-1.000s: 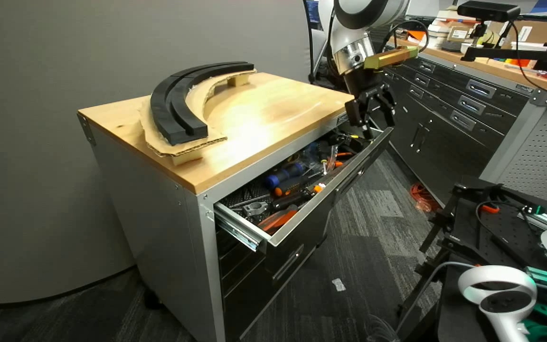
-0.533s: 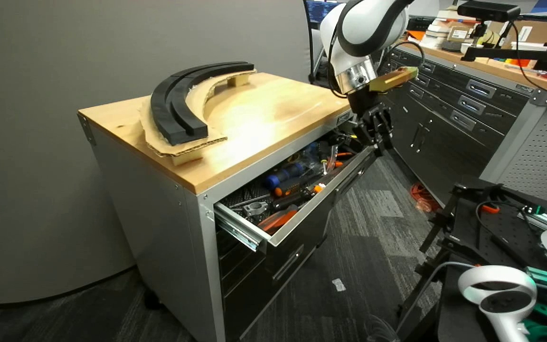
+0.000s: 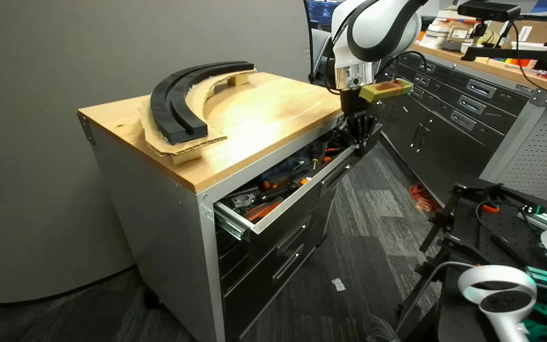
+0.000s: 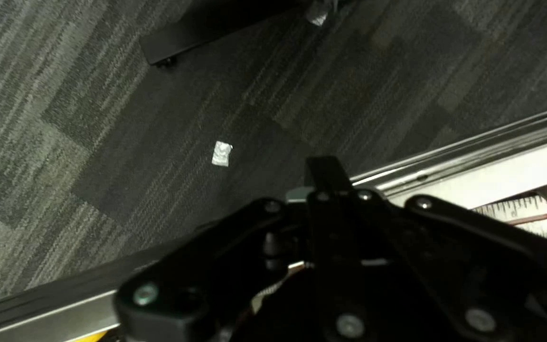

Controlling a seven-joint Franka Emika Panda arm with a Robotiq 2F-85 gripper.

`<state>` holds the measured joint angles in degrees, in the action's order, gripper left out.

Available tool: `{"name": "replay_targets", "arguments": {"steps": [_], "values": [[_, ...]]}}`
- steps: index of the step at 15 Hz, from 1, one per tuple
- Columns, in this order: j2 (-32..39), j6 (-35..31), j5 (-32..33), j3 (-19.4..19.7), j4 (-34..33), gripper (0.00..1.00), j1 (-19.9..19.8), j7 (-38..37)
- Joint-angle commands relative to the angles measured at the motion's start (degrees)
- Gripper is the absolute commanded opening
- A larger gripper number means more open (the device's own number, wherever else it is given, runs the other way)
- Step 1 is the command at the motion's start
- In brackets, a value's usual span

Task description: Put the screwdriver inside the open drawer and close the drawer

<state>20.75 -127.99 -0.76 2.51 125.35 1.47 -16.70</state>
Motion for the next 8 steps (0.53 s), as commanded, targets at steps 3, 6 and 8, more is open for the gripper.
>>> {"name": "replay_targets", "arguments": {"steps": [3,6,8], "values": [[0.7,-14.8,-4.4,-0.4,0.9,0.0,-0.8,0.7],[2.7,-19.7,-6.0,-0.6,0.0,0.0,-1.1,1.5],[3.7,-22.4,-7.0,-1.0,-0.3,0.0,-1.3,2.3]]}}
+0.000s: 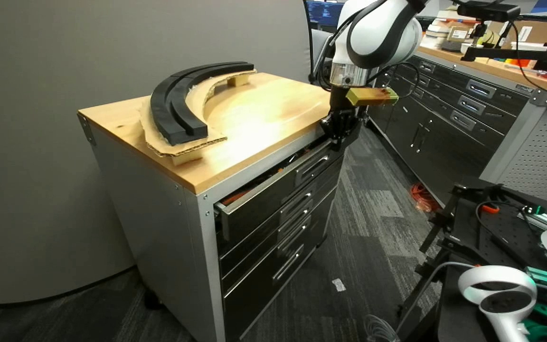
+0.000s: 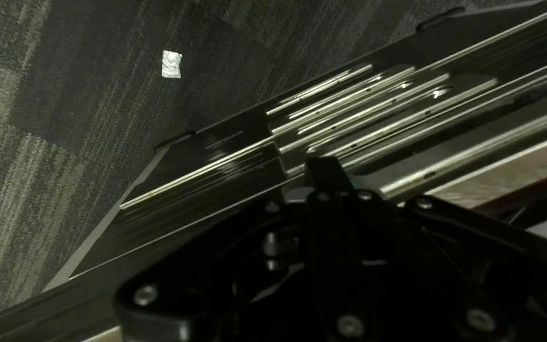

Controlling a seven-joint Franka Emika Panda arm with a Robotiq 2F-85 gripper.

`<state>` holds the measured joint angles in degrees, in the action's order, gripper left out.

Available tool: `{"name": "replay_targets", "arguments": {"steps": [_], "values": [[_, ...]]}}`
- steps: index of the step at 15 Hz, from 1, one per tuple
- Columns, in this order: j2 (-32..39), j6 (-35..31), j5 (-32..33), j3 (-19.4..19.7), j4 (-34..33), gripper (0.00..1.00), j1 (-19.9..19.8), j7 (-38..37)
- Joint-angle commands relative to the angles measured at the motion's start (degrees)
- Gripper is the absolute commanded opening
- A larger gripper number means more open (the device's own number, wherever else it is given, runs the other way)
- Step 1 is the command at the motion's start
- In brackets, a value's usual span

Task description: Put the screwdriver inside the open drawer and close the drawer

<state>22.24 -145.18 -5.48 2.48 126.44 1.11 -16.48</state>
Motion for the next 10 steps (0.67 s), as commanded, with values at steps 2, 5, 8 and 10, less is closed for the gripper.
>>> {"name": "replay_targets", "arguments": {"steps": [2,5,8,10], "values": [[2.7,-8.0,-2.9,-1.2,-1.3,0.0,-0.9,2.6],[-0.4,-14.7,-4.3,-2.7,3.3,0.0,-1.3,5.0],[-2.4,-21.3,-5.8,-4.3,6.7,0.0,-1.8,7.0],[-4.2,-22.4,-6.1,-5.4,8.2,0.27,-2.4,8.2]]}}
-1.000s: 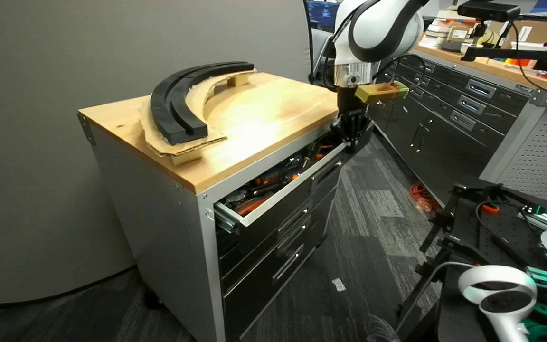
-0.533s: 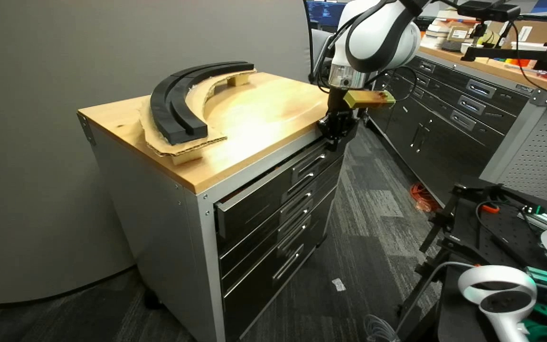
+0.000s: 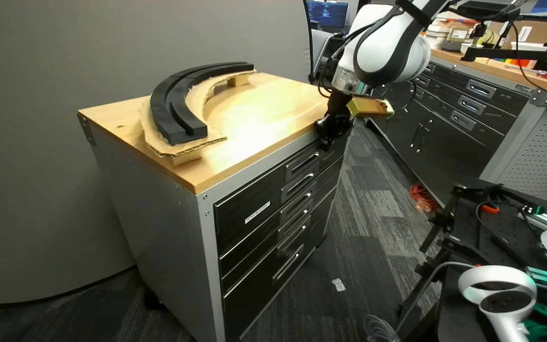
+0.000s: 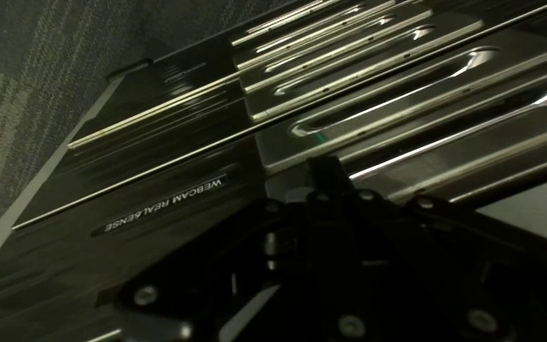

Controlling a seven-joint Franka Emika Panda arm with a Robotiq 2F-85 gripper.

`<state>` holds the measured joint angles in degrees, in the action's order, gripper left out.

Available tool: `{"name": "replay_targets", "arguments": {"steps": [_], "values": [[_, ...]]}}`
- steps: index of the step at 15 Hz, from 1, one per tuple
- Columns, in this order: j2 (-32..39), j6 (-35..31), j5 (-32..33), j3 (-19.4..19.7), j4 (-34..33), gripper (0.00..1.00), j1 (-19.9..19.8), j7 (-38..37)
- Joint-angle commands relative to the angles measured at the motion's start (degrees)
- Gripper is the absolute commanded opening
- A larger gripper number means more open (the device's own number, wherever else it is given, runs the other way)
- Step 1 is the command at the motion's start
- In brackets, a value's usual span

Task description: Put the screwdriver inside the open drawer and close the drawer

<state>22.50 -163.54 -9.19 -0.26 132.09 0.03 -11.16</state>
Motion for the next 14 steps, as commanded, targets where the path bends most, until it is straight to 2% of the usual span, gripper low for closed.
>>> {"name": "replay_targets", "arguments": {"steps": [1,2,4,5,6,7,9,11,12,14], "values": [[-5.9,-3.2,-1.7,-2.6,3.2,0.33,-1.2,3.3],[-7.3,-2.3,-1.6,-2.7,3.9,0.39,-1.3,3.8],[-12.0,5.7,1.0,-1.7,4.5,0.55,-0.7,5.3],[-14.2,10.6,1.1,-2.1,4.1,0.65,-1.1,7.2],[-16.1,16.0,2.9,-0.8,3.3,0.72,-0.2,6.0],[-17.9,20.7,0.9,-2.5,3.7,0.81,-0.9,10.2],[-20.6,30.9,0.4,-2.5,1.8,0.96,-0.1,12.4],[-22.5,40.9,0.5,-2.9,-1.2,1.0,0.8,14.8],[-20.2,34.3,1.1,-2.1,0.7,1.0,0.5,12.1],[-21.2,35.9,1.1,-2.1,0.4,1.0,0.7,12.2]]}}
